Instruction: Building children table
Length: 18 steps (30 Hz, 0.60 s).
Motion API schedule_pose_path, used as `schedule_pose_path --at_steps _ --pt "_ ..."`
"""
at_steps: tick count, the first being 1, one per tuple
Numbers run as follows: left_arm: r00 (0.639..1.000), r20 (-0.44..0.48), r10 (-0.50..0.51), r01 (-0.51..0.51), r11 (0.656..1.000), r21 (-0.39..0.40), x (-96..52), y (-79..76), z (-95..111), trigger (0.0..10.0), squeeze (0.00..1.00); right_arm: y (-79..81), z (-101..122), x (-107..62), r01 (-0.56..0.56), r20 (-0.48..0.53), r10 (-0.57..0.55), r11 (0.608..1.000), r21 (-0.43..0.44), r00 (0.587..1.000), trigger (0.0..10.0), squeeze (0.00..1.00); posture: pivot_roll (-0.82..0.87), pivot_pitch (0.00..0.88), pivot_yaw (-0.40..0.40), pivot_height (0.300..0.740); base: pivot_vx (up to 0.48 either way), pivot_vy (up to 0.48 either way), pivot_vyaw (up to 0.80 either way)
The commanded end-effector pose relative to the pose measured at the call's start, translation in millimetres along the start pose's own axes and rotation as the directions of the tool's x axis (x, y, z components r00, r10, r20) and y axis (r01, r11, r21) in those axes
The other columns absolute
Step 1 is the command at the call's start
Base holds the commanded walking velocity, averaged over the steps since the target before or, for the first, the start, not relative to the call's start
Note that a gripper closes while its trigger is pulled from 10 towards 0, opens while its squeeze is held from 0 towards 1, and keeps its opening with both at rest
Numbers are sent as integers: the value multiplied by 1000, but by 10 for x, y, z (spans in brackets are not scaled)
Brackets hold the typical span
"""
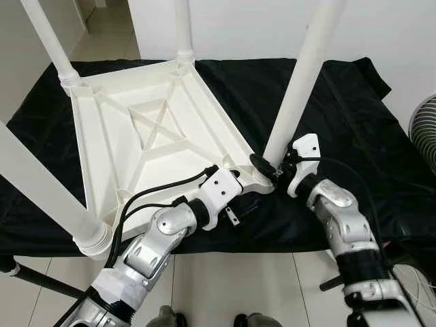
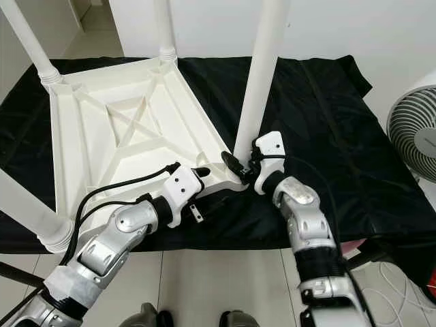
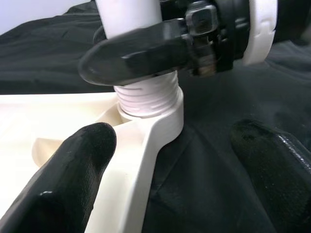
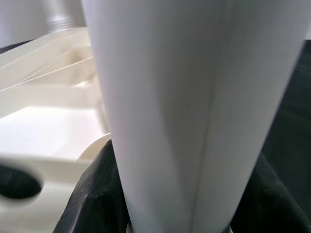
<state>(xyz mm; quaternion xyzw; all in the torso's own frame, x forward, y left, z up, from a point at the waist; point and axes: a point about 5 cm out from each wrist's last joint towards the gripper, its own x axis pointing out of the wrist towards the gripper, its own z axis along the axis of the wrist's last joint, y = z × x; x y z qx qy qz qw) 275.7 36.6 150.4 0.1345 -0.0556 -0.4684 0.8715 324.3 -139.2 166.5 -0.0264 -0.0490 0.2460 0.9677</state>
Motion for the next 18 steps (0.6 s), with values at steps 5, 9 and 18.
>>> schedule_pose_path --at_steps 5,9,18 --pt "994 -27 -108 108 994 13 -6 -85 -39 10000 0 71 -40 -45 225 -36 -223 972 70 974 10000 0 -139 68 30 740 0 0 0" --pt "992 -33 -123 124 992 27 16 -104 -47 10000 0 138 -48 -137 396 -52 -393 915 75 918 10000 0 -149 64 33 740 0 0 0" --pt "990 -31 -139 140 990 31 32 -126 -43 10000 0 288 23 -180 441 -41 -439 894 77 897 10000 0 -155 51 33 740 0 0 0"
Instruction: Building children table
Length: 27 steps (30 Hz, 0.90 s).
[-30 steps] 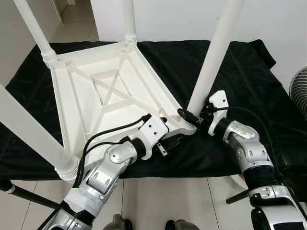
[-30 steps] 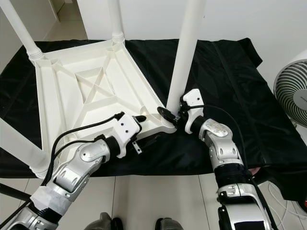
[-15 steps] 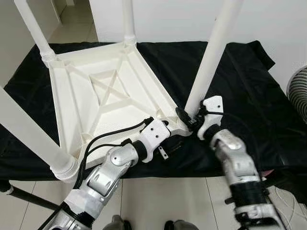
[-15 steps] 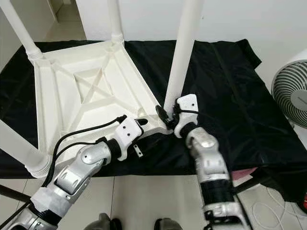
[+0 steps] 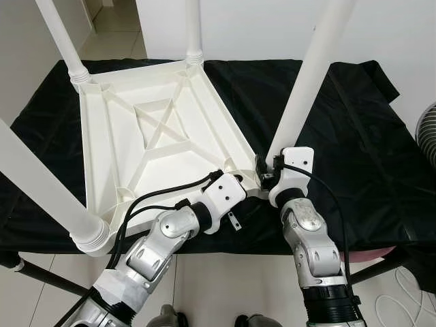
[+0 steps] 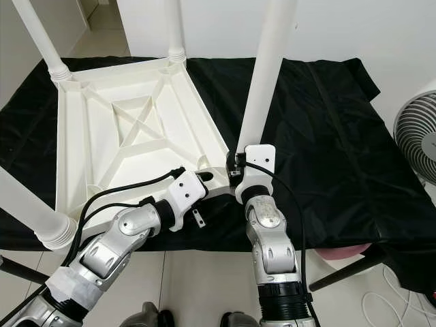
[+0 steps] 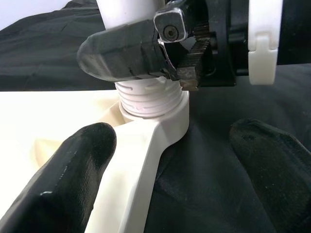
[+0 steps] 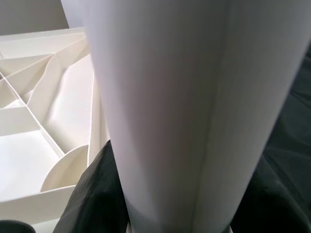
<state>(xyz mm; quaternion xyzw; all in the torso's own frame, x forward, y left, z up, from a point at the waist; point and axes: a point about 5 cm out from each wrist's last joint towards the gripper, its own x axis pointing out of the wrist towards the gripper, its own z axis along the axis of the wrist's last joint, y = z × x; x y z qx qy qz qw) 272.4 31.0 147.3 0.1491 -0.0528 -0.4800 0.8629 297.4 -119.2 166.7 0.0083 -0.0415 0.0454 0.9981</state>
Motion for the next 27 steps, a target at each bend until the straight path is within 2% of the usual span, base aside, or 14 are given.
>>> schedule_pose_path --at_steps 1,4,5,6,7,8,16,19,20,21,22,25,26,27 --pt "994 -14 -109 109 994 9 4 -61 -29 10000 0 -30 -13 -31 48 -18 -47 998 29 999 10000 0 -155 51 33 740 0 0 0" --pt "994 -11 -109 109 994 10 14 -53 -28 10000 0 -30 2 -23 62 -23 -62 998 10 998 10000 0 -155 43 33 740 0 0 0" --pt "994 -12 -107 107 994 12 9 -47 -29 10000 0 -32 11 -22 62 -20 -62 998 8 998 10000 192 -155 43 33 740 0 0 0" --pt "994 -12 -107 107 994 12 9 -47 -29 10000 0 -32 11 -22 62 -20 -62 998 8 998 10000 192 -155 43 33 740 0 0 0" --pt "994 -13 -105 105 994 13 5 -39 -32 10000 0 -39 19 -19 64 -16 -64 998 6 998 10000 624 -155 38 32 740 0 0 0" --pt "994 -14 -104 104 994 13 2 -35 -35 10000 0 -41 26 -21 69 -15 -69 998 4 998 10000 1000 -155 38 32 740 0 0 0" --pt "995 -19 -99 100 995 20 -13 -15 -44 10000 0 -123 55 -66 70 14 -70 998 -3 997 10000 1000 -153 31 27 740 0 0 0" --pt "995 -19 -98 99 995 21 -16 -10 -44 10000 0 -122 70 -68 22 26 -22 1000 -8 999 10000 1000 -154 30 29 740 0 0 0" --pt "995 -19 -99 99 995 21 -16 -8 -46 10000 0 -100 62 -60 -28 16 28 1000 -2 999 10000 890 -155 30 31 740 0 0 0" --pt "995 -20 -99 100 995 22 -16 -3 -49 10000 0 -72 61 -50 -100 10 100 995 -8 995 10000 0 -155 30 34 740 0 0 0" --pt "995 -20 -101 102 995 21 -15 -1 -49 10000 0 -50 56 -44 -169 2 169 986 -12 986 10000 0 -155 30 34 740 0 0 0" --pt "994 -21 -103 103 994 23 -14 0 -48 10000 0 -40 56 -43 -219 0 219 976 -17 976 10000 0 -155 30 34 740 0 0 0" --pt "994 -21 -106 106 994 27 -8 5 -47 10000 0 -96 63 -17 -289 2 290 956 -47 957 10000 0 -156 30 41 740 0 0 0" --pt "994 -21 -106 106 994 27 -8 5 -47 10000 0 -96 63 -17 -289 2 290 956 -47 957 10000 0 -156 30 41 740 0 0 0"
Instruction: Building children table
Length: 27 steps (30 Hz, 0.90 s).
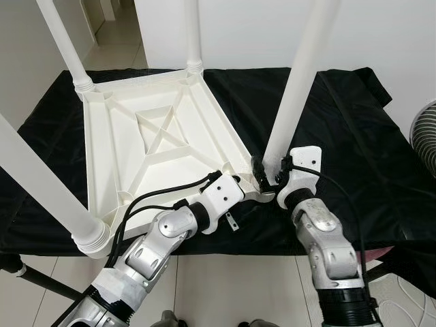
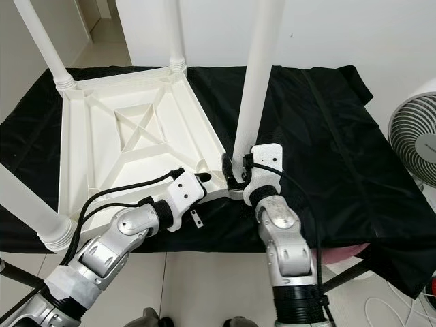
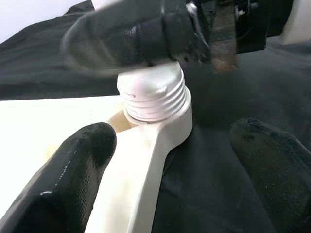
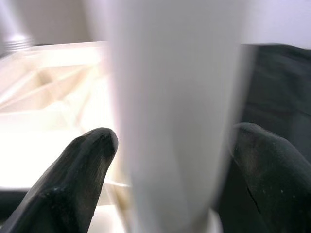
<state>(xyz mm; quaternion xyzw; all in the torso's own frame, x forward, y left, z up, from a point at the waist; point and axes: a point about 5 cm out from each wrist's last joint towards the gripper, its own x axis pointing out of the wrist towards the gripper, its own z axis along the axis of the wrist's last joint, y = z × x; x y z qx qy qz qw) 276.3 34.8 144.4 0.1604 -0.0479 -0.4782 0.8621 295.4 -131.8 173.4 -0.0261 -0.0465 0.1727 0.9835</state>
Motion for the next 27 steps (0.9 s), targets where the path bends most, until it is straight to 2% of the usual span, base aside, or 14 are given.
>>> schedule_pose_path --at_steps 1,2,6,11,13,25,26,27 --pt "994 1 -106 106 994 14 2 -36 -2 10000 0 25 -7 15 -35 6 35 999 12 999 10000 0 -156 30 41 740 0 0 0" --pt "994 2 -110 110 994 18 9 -35 6 10000 0 -76 -24 25 -121 -10 121 992 -44 993 10000 0 -154 32 44 740 0 0 0" --pt "994 5 -112 112 994 20 15 -32 17 10000 0 -162 -62 31 -208 -42 205 974 -87 978 10000 0 -154 32 44 740 0 0 0" --pt "994 7 -112 112 994 20 17 -27 25 10000 0 -231 -106 53 -263 -72 256 958 -113 964 10000 0 -153 34 48 740 0 0 0" --pt "994 9 -112 112 993 22 18 -19 31 10000 0 -299 -140 107 -328 -95 317 933 -148 944 10000 0 -152 34 51 740 0 0 0" --pt "992 -19 -125 125 992 14 -70 -22 -21 10000 0 -388 -159 291 -412 -118 396 895 -174 911 10000 0 -128 43 51 740 0 0 0" --pt "992 -22 -121 121 993 15 -83 -18 -28 10000 0 -393 -168 298 -418 -122 402 892 -170 907 8235 0 -128 43 51 740 0 0 0" --pt "992 -22 -121 121 993 15 -83 -18 -28 10000 0 -393 -168 298 -418 -122 402 892 -170 907 8235 0 -128 43 51 740 0 0 0"
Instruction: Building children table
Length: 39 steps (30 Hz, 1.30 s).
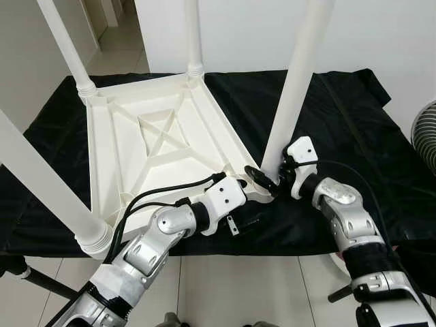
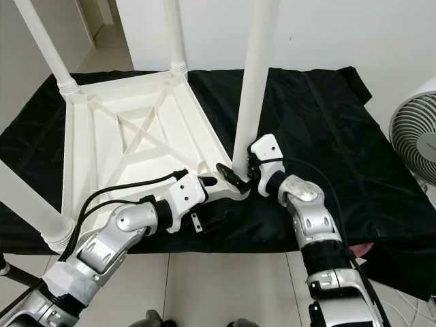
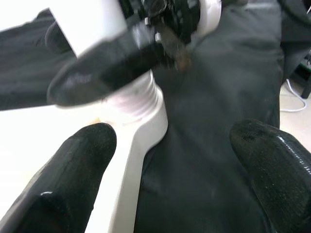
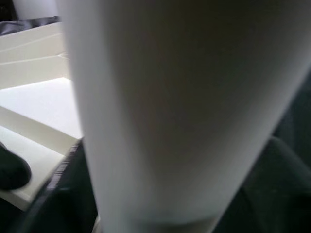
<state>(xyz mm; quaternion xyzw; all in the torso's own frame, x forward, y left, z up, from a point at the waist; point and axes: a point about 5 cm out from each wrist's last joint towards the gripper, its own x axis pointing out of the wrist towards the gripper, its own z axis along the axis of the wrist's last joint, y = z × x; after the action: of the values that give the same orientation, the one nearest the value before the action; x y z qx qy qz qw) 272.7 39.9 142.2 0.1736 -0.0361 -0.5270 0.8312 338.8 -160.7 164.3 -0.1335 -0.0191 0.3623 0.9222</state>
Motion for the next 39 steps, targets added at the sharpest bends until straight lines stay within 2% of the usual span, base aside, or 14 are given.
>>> schedule_pose_path --at_steps 1,2,15,16,17,18,22,27,31,33,34,36,37,39 --pt "1000 -10 5 -5 1000 -2 -36 -5 -10 10000 0 16 -34 11 -22 -13 22 1000 -4 1000 2824 0 -121 46 47 740 0 0 0" --pt "1000 -13 15 -15 1000 -4 -53 3 -18 10000 0 9 -55 11 -24 -17 24 1000 2 1000 0 0 -121 46 47 740 0 0 0" --pt "996 -30 82 -83 996 -32 -106 75 -96 10000 0 0 -176 -5 -6 0 6 999 52 1000 0 0 -110 69 41 740 0 0 0" --pt "995 -27 93 -94 995 -42 -103 83 -99 10000 0 -7 -173 -6 11 9 -12 998 61 1000 3922 0 -109 72 40 740 0 0 0" --pt "995 -27 93 -94 995 -42 -103 83 -99 10000 0 -7 -173 -6 11 9 -12 998 61 1000 3922 0 -109 72 40 740 0 0 0" --pt "994 -25 107 -108 993 -52 -100 92 -106 10000 0 -9 -162 -1 35 23 -37 997 74 999 10000 0 -108 76 39 740 0 0 0" --pt "991 -18 136 -137 987 -78 -93 94 -132 10000 0 15 -129 14 98 60 -104 990 106 993 10000 0 -104 83 38 740 0 0 0" --pt "986 -5 167 -166 976 -141 -110 46 -198 10000 0 142 -74 36 301 93 -317 941 152 944 10000 0 -106 96 40 740 0 0 0" --pt "987 -6 161 -161 977 -143 -118 32 -208 10000 0 208 -54 50 356 97 -376 918 175 921 10000 0 -107 99 40 740 0 0 0" --pt "988 -4 155 -154 978 -141 -123 26 -207 10000 0 303 -27 76 459 75 -486 857 234 871 10000 0 -108 100 42 740 0 0 0" --pt "988 -4 155 -154 978 -141 -123 26 -207 10000 0 303 -27 76 459 75 -486 857 234 871 10000 0 -108 100 42 740 0 0 0" --pt "989 0 150 -148 979 -140 -124 24 -199 10000 0 390 22 85 523 66 -557 809 269 828 10000 0 -110 102 43 740 0 0 0" --pt "989 5 147 -145 979 -140 -121 28 -191 10000 0 432 58 65 579 55 -610 774 255 791 10000 0 -110 102 43 740 0 0 0" --pt "989 8 145 -143 980 -139 -119 26 -186 10000 0 467 76 46 616 42 -643 749 243 765 10000 0 -114 105 46 740 0 0 0"
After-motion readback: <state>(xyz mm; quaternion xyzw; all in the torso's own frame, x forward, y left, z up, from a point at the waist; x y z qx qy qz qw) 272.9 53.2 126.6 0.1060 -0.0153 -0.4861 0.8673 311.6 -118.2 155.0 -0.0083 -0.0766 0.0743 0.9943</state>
